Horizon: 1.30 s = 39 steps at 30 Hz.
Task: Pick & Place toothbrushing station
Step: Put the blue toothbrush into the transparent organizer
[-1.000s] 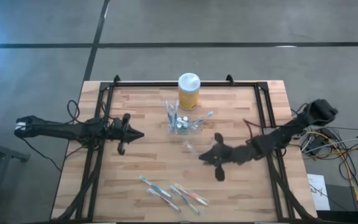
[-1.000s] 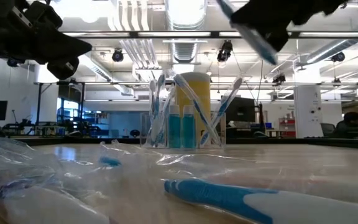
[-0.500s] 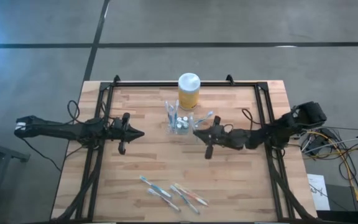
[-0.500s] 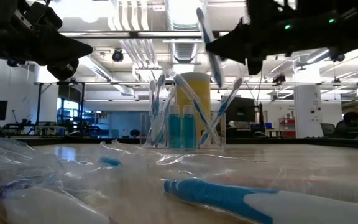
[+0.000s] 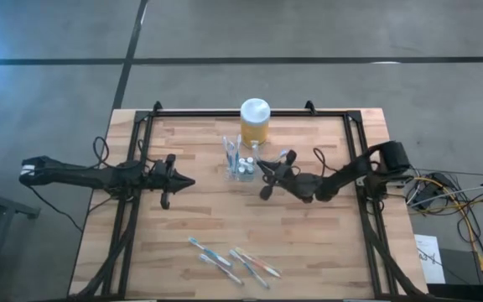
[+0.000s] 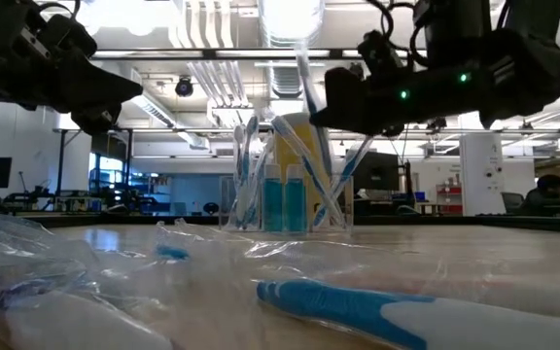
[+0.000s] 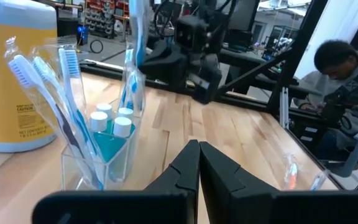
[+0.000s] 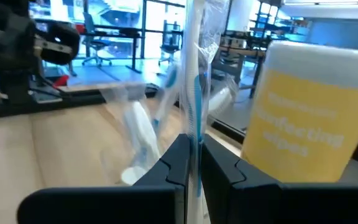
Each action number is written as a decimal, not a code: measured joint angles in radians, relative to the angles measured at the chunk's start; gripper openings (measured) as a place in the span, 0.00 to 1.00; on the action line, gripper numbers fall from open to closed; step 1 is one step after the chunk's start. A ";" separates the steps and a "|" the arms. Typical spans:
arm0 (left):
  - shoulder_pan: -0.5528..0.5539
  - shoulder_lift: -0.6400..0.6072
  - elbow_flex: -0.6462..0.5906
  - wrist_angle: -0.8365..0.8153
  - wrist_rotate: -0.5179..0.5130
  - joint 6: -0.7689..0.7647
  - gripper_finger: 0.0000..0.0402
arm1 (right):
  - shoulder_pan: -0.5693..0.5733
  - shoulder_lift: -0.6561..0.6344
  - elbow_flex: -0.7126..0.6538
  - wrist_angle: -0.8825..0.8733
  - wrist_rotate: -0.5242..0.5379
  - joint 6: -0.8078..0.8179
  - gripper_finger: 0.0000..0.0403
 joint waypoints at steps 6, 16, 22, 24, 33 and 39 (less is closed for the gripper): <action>0.000 0.000 -0.001 0.001 0.001 -0.001 0.03 | -0.013 0.075 -0.002 0.022 0.006 0.005 0.04; 0.000 0.000 -0.001 0.002 0.002 -0.002 0.03 | -0.020 0.112 -0.009 -0.020 0.014 0.039 0.04; 0.000 0.000 -0.001 0.007 0.002 -0.007 0.03 | -0.022 0.106 -0.010 -0.071 0.002 0.095 0.05; 0.000 0.000 -0.001 0.017 0.002 -0.009 0.03 | -0.023 0.105 -0.010 -0.072 0.000 0.107 0.06; 0.000 0.000 -0.001 0.035 0.004 -0.047 0.03 | -0.014 0.078 -0.011 -0.076 -0.004 0.139 0.28; 0.000 0.000 -0.001 0.042 0.004 -0.052 0.03 | 0.006 0.002 -0.012 -0.077 0.008 0.109 0.41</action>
